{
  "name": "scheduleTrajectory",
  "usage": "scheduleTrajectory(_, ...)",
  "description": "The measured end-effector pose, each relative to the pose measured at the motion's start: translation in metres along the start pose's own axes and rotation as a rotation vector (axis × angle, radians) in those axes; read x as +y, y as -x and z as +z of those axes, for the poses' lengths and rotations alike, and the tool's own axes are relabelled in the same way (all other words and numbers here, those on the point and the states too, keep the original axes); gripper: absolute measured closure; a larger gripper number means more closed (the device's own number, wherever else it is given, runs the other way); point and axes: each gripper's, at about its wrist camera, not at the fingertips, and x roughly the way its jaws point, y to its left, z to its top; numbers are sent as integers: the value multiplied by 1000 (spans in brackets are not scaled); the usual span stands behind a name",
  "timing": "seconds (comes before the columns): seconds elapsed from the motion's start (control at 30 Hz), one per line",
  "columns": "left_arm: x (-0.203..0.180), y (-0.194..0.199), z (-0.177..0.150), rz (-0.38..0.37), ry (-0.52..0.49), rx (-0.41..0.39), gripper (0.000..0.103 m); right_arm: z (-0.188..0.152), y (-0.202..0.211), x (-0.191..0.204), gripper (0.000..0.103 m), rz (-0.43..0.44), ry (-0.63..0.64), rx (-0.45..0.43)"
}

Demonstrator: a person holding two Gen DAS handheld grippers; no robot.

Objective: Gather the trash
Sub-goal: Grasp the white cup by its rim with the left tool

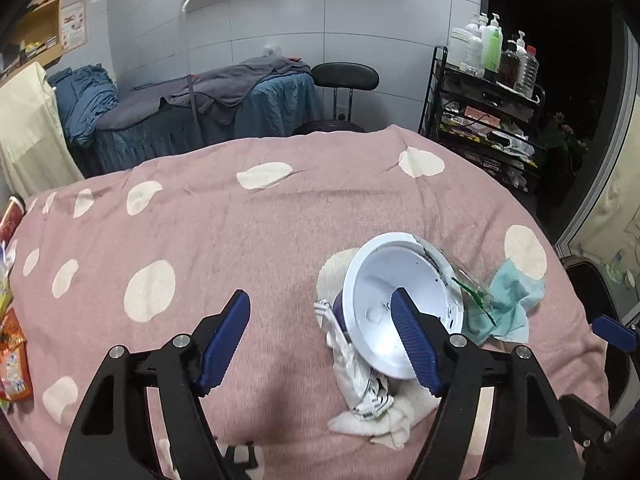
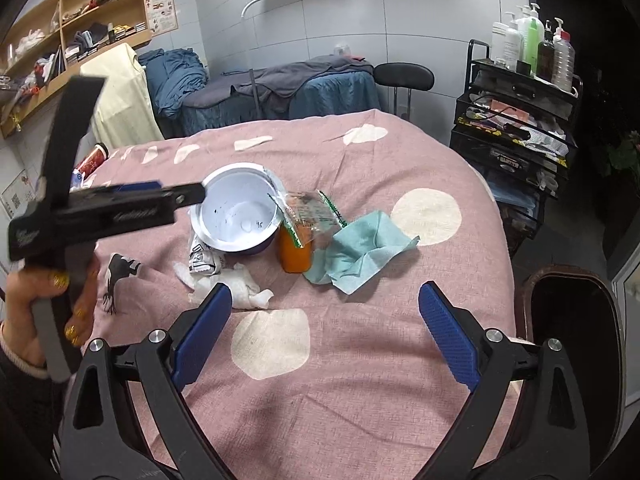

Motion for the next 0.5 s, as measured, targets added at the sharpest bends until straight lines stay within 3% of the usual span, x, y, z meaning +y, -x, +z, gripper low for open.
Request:
scheduleTrajectory(0.13,-13,-24,9,-1,-77,46,40,-2,-5,-2,9,4,-15,18)
scheduleTrajectory(0.23,-17,-39,10,5,-103,82,60,-1,-8,-3,9,11,-17,26)
scheduleTrajectory(0.3,-18,-43,9,-2,-105,93,82,0,-10,-2,9,13,-12,30)
scheduleTrajectory(0.4,-14,-38,7,-15,-82,79,93,2,-14,1,10,16,1,33)
scheduleTrajectory(0.5,-3,-25,5,-14,-17,43,93,8,-21,4,12,18,20,41)
